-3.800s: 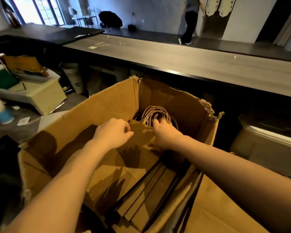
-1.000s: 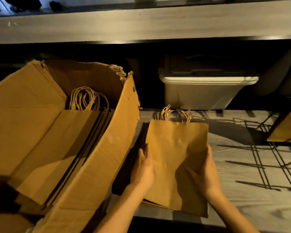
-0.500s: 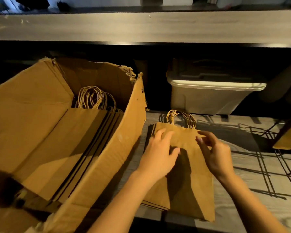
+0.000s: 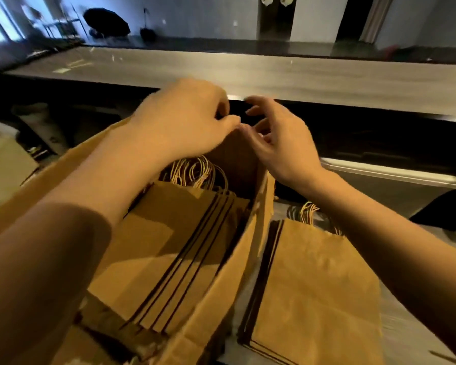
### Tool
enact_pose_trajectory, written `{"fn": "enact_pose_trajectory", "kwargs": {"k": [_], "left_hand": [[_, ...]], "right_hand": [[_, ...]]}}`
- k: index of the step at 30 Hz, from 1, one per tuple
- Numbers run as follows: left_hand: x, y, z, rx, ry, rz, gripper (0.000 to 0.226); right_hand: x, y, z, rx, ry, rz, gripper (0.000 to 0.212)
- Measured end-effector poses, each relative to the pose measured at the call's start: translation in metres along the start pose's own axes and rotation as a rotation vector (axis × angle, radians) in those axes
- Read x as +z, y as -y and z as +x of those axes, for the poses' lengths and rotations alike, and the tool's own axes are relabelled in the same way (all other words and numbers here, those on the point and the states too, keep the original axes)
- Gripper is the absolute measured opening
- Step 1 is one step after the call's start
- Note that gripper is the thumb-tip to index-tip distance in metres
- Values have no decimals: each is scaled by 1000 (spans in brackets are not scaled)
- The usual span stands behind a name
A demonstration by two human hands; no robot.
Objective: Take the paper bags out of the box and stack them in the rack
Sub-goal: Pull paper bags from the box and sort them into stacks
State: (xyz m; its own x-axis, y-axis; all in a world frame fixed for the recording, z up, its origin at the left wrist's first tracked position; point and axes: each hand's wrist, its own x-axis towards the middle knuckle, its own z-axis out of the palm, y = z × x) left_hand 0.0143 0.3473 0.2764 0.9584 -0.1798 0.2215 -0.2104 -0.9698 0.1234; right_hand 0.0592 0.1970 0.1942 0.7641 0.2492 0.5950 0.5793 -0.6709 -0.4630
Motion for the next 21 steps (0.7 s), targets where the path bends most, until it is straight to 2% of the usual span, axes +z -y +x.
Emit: {"fn": "enact_pose_trajectory", "kwargs": {"k": [4,7,13,17,19,21], "left_hand": [[23,65,-20,-149,-234,16,27],[55,107,-39,-234,-265,19,23],[96,158,-62,-395,-105,-204,28],[103,167,-67,-391,104,-216,28],[102,173,-65,-393,157,-190,27],[100,177,-61,-395,175,-167,28]], "right_hand": [[42,35,28,-60,212,-170,77],[81,54,34,-124,379,-358,91],[137,54,25,-96,931,-590,122],[144,33,5,-6,1322,-617,116],[148,26,-3,58,1388,-562,111],[152,26,-7,109,1379,-476,105]]}}
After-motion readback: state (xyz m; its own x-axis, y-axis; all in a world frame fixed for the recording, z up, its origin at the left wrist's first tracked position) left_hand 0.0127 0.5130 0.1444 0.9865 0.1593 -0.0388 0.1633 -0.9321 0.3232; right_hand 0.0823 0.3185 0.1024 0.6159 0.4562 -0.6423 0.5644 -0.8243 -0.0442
